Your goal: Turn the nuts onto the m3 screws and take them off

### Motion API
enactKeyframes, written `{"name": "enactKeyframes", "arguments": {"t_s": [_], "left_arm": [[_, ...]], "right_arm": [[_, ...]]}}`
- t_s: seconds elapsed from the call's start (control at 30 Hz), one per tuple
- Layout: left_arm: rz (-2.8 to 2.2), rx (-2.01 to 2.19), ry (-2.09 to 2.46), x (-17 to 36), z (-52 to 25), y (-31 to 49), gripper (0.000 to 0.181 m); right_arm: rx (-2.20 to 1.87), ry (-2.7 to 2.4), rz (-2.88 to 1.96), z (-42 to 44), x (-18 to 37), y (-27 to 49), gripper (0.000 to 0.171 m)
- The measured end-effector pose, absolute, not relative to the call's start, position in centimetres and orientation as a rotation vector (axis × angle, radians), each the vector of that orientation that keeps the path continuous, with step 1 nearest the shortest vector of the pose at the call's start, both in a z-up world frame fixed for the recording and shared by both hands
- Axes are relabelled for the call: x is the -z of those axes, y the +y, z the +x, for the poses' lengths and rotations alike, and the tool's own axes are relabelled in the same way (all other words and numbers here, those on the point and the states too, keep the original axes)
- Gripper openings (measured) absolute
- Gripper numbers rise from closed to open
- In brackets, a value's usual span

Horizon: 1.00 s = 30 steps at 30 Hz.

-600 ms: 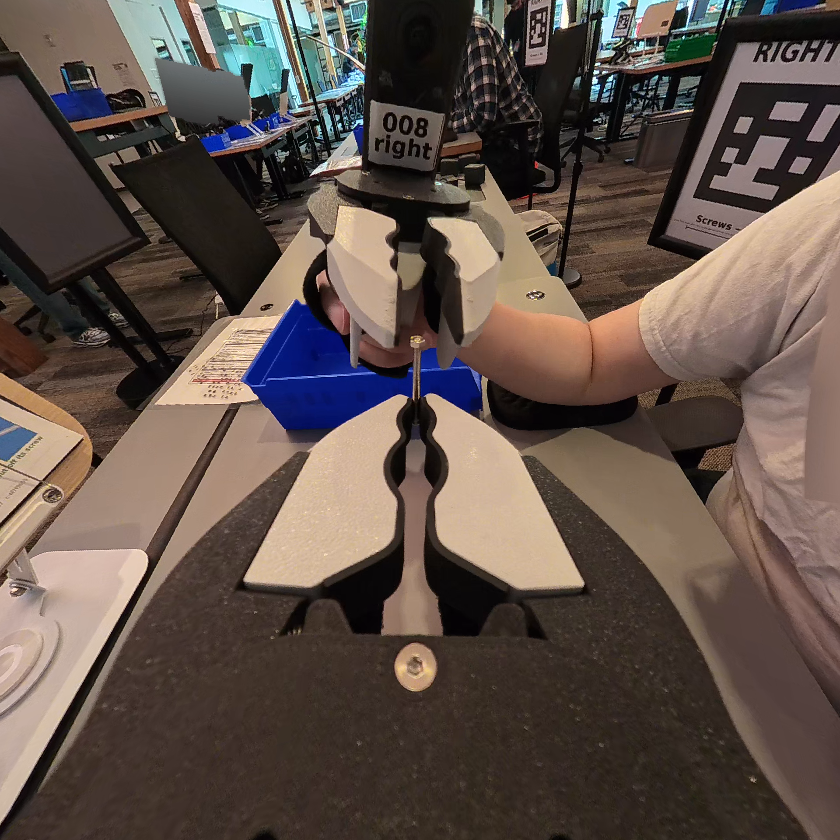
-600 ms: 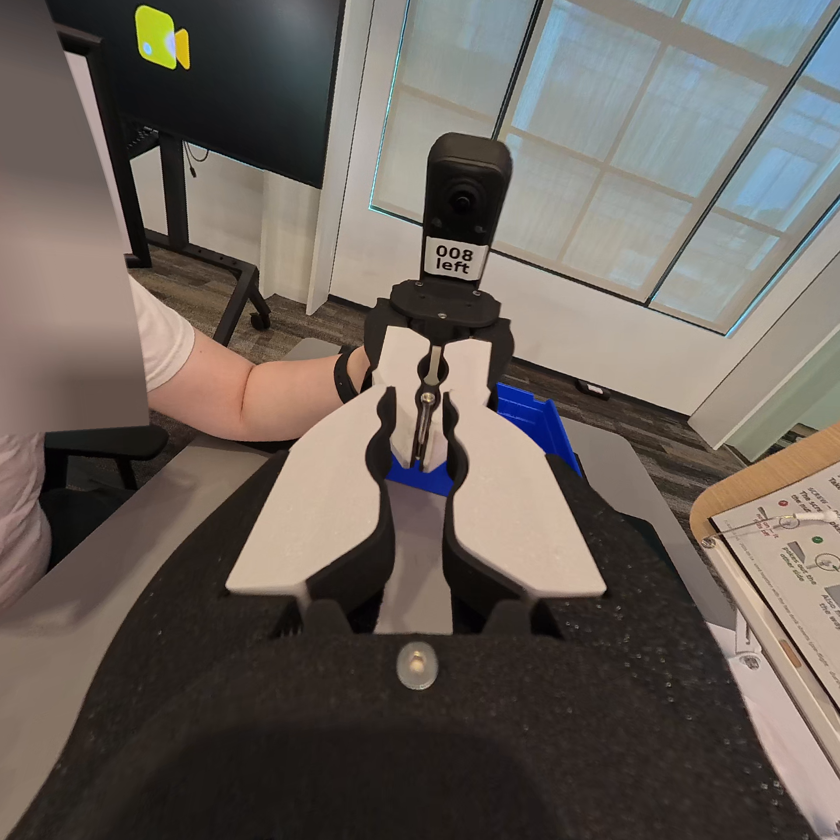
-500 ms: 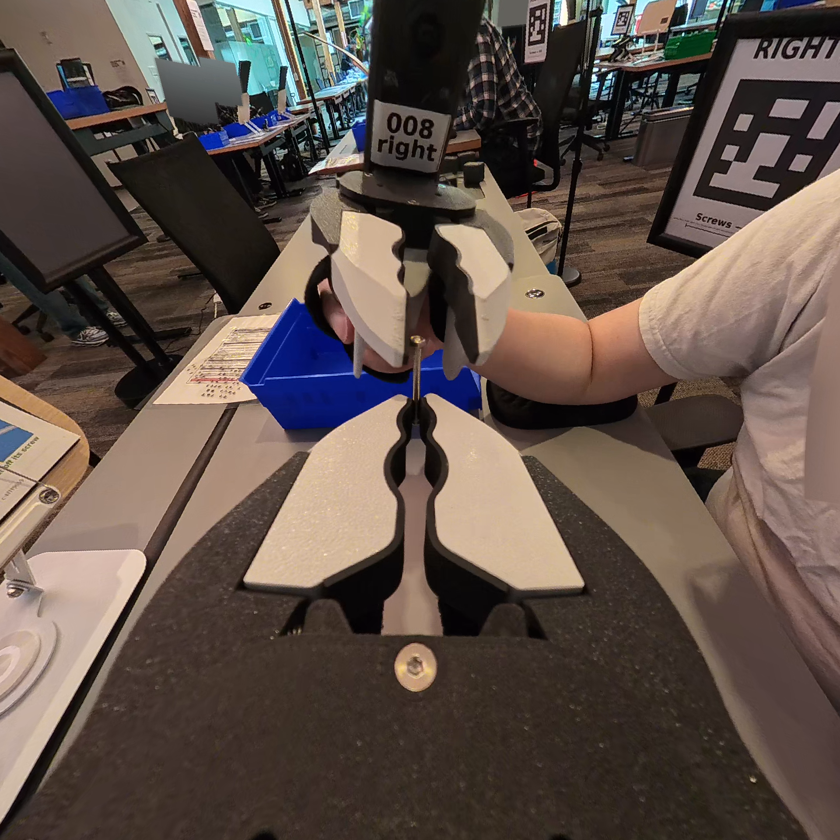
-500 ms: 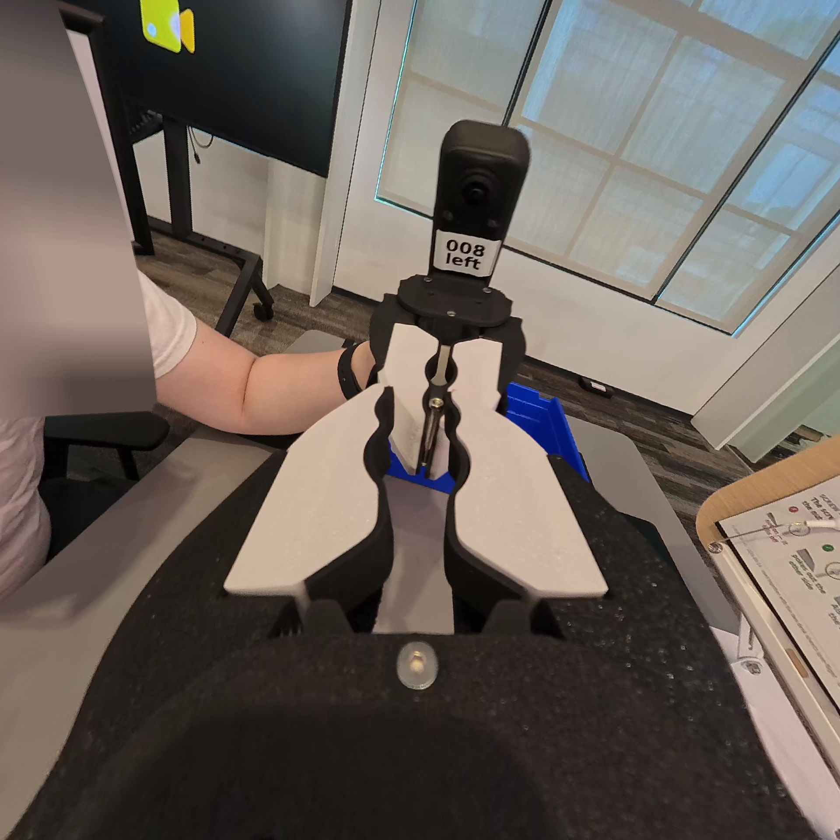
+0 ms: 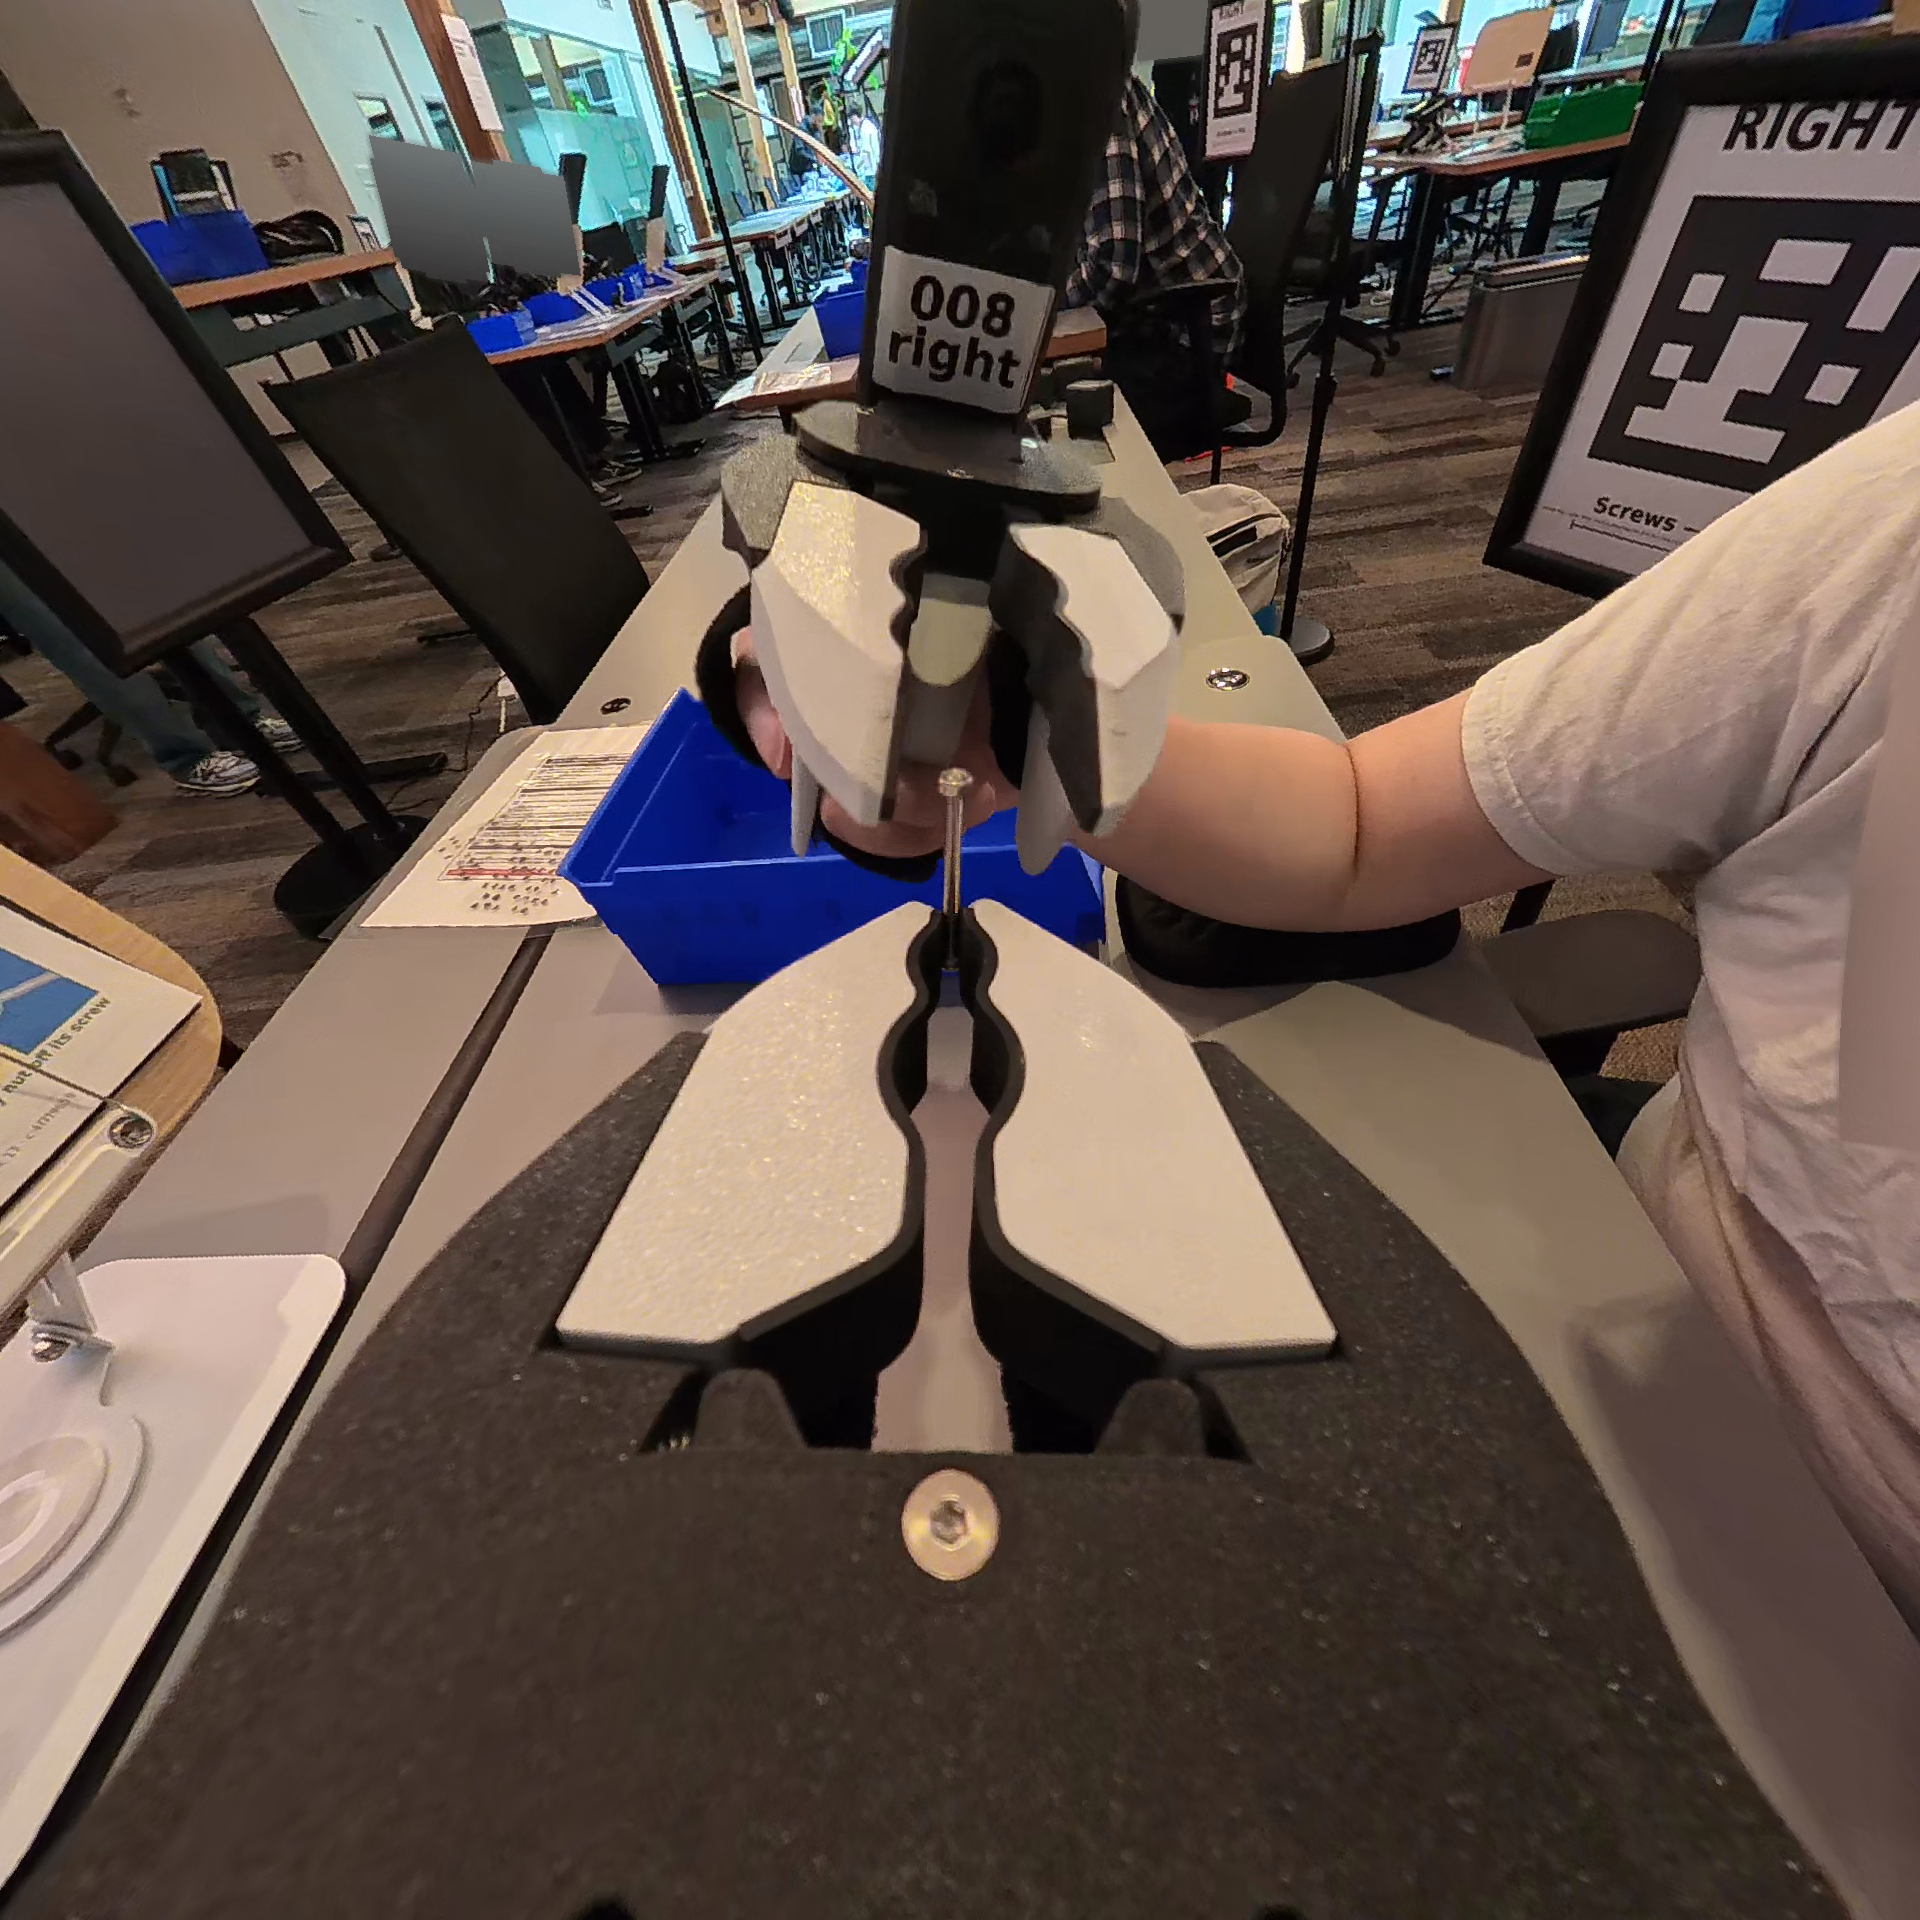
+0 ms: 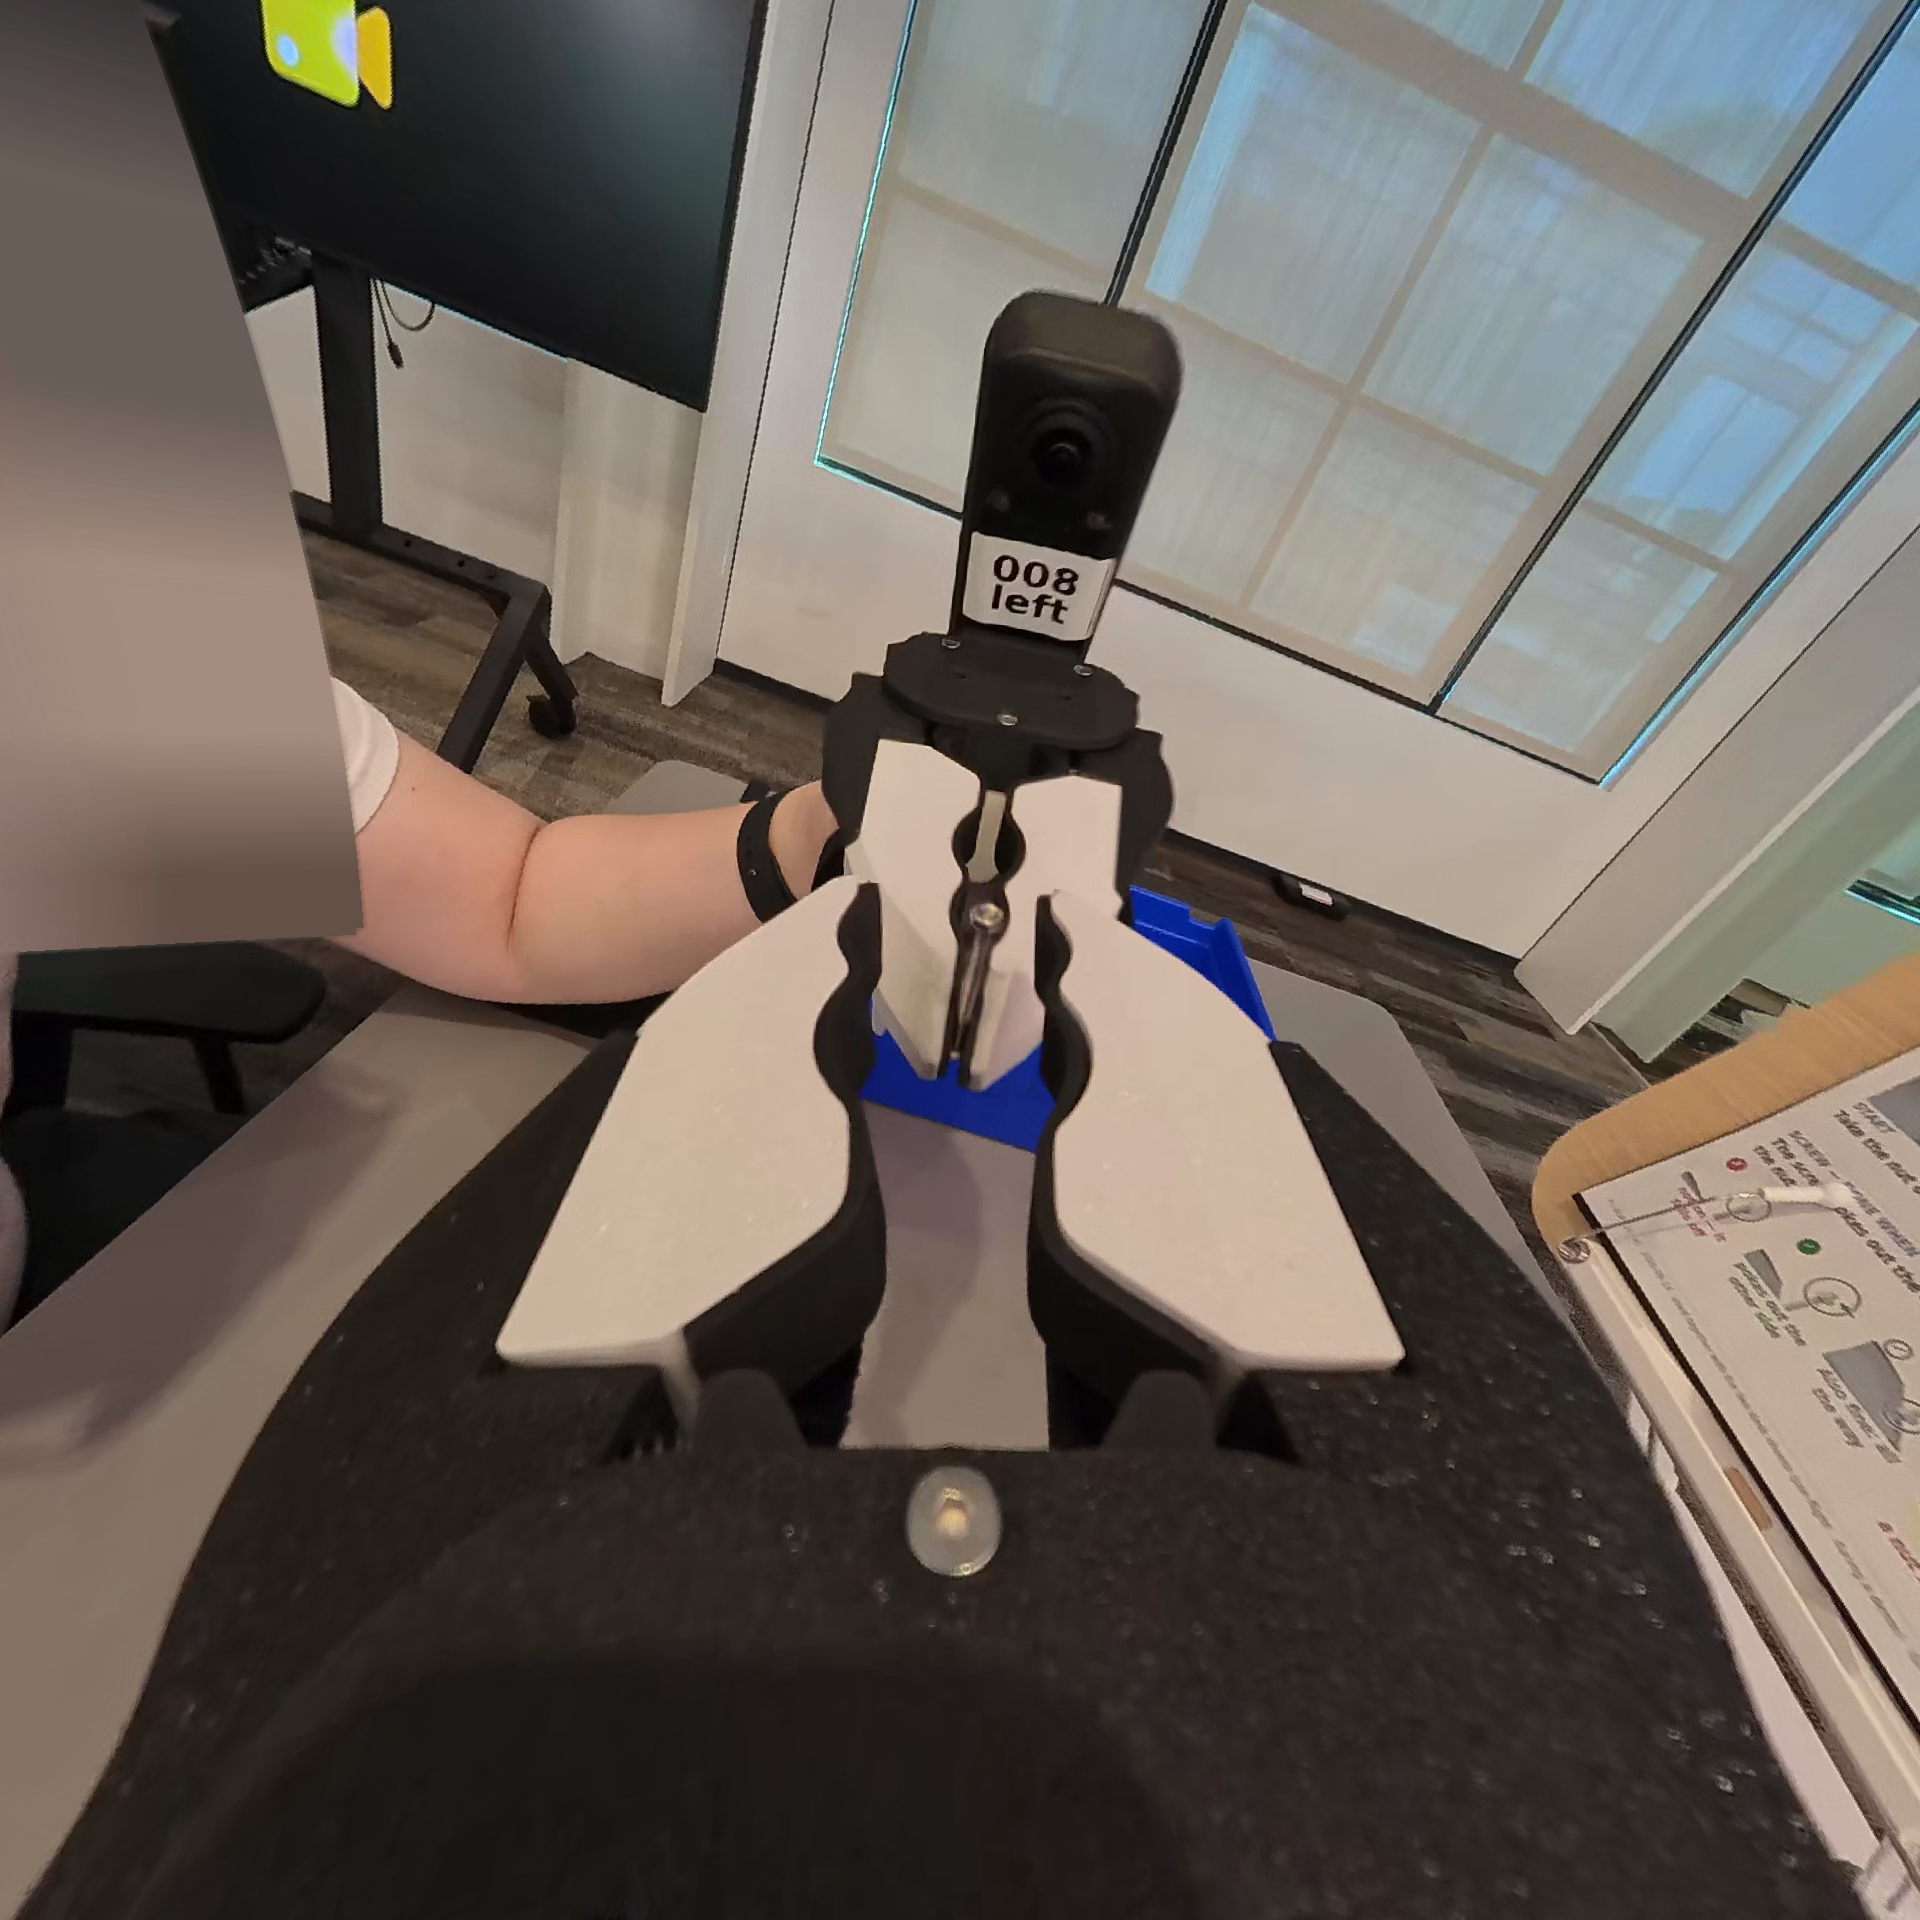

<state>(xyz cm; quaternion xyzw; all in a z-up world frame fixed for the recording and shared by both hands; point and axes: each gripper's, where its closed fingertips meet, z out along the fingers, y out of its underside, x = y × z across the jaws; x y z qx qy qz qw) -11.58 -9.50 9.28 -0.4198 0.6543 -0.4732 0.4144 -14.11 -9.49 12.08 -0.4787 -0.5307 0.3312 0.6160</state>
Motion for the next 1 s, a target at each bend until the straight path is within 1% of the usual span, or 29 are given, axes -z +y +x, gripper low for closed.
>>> {"name": "enactKeyframes", "arguments": {"t_s": [0.2,0.27,0.33,0.5,0.7,0.83,1.0], "left_arm": [[-1.063,1.175,1.634,-9.3,-11.7,-9.1,0.002],[-1.064,1.181,1.613,-9.7,-11.9,-8.9,0.002],[-1.066,1.196,1.603,-9.9,-12.1,-8.8,0.002],[-1.061,1.192,1.632,-9.5,-11.7,-9.3,0.002],[-1.074,1.172,1.603,-9.6,-11.8,-8.7,0.002],[-1.081,1.202,1.566,-10.3,-12.2,-8.3,0.002],[-1.064,1.203,1.598,-9.8,-11.6,-9.0,0.002]], "right_arm": [[-0.704,-1.268,-1.112,-14.3,-11.5,-9.6,0.030],[-0.716,-1.260,-1.116,-13.8,-11.8,-9.6,0.025],[-0.737,-1.227,-1.106,-13.5,-12.3,-9.5,0.024],[-0.727,-1.215,-1.096,-14.4,-12.1,-9.3,0.032],[-0.654,-1.253,-1.102,-14.5,-11.6,-9.3,0.036],[-0.692,-1.209,-1.098,-13.7,-12.3,-9.2,0.031],[-0.705,-1.179,-1.083,-14.8,-12.3,-9.0,0.043]]}}
